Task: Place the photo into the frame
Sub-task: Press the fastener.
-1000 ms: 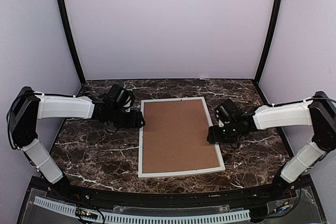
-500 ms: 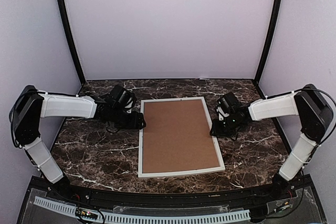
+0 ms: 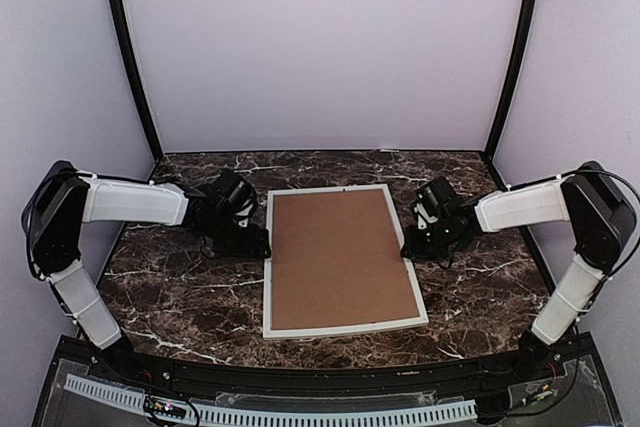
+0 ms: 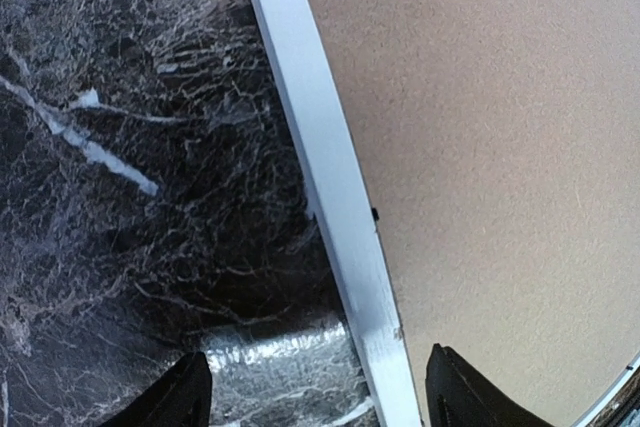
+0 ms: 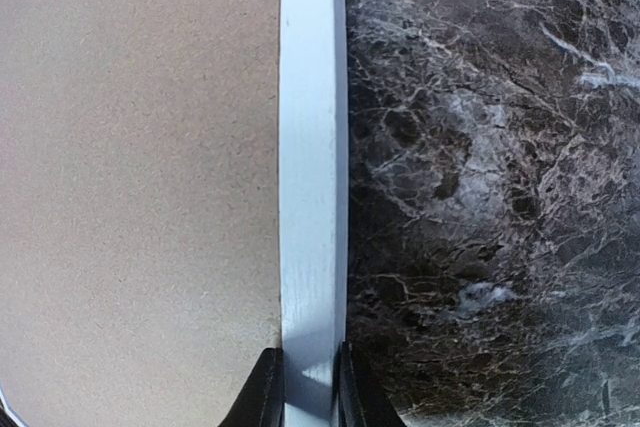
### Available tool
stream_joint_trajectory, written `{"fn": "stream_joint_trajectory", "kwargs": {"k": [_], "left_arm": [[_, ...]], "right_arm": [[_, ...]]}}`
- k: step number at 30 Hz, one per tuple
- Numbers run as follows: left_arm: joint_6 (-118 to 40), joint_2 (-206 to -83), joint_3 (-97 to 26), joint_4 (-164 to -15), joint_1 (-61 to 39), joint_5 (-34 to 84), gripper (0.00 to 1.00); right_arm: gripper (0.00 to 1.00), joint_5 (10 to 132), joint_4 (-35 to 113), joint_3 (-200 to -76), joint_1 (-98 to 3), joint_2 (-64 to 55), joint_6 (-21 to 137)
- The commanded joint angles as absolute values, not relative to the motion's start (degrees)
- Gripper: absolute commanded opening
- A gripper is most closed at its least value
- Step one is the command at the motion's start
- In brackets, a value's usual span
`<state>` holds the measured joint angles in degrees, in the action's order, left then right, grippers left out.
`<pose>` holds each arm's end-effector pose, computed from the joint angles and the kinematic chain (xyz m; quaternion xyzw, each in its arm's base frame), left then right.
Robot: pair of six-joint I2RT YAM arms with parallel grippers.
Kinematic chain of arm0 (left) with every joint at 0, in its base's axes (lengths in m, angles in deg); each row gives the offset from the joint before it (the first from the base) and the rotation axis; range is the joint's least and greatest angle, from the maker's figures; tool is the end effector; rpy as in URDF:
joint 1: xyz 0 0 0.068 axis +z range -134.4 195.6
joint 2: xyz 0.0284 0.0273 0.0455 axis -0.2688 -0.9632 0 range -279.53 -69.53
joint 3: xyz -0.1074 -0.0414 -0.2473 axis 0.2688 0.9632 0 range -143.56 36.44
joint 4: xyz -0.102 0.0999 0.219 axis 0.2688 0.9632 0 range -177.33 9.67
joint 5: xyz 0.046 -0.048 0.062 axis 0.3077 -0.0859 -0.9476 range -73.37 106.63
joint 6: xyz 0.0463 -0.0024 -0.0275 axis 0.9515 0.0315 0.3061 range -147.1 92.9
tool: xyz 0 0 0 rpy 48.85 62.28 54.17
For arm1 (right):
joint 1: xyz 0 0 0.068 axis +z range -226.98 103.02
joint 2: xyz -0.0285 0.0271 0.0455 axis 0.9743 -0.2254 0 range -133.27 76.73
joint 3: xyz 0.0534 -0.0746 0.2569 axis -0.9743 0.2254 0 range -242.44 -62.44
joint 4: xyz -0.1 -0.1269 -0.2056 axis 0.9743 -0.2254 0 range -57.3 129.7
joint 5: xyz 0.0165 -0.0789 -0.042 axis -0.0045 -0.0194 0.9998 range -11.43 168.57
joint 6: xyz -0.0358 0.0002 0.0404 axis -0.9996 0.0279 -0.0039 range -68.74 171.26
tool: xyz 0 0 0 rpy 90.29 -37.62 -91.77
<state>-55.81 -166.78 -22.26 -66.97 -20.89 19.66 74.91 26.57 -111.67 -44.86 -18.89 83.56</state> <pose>0.2714 -0.2029 0.1758 0.0723 0.9604 -0.1658 0.2119 0.2646 0.1687 0.1458 -0.0068 0.9643 0.1661 0.2059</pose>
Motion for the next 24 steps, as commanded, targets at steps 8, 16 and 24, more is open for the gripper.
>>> {"fn": "stream_joint_trajectory", "kwargs": {"k": [8,16,24], "left_arm": [[-58.5,-158.4,-14.2,-62.7,-22.4,23.7,0.8],[-60.0,-161.3,-14.6,-64.7,-24.6,25.0,0.81],[-61.0,-162.1,-15.0,-63.2,-25.2,22.7,0.81]], "right_arm": [[0.12,75.4,26.4,-110.0,-45.0,-19.7,85.3],[0.1,75.0,26.9,-109.5,-45.0,-19.6,85.7],[0.1,74.9,27.0,-109.3,-45.0,-19.3,85.5]]}}
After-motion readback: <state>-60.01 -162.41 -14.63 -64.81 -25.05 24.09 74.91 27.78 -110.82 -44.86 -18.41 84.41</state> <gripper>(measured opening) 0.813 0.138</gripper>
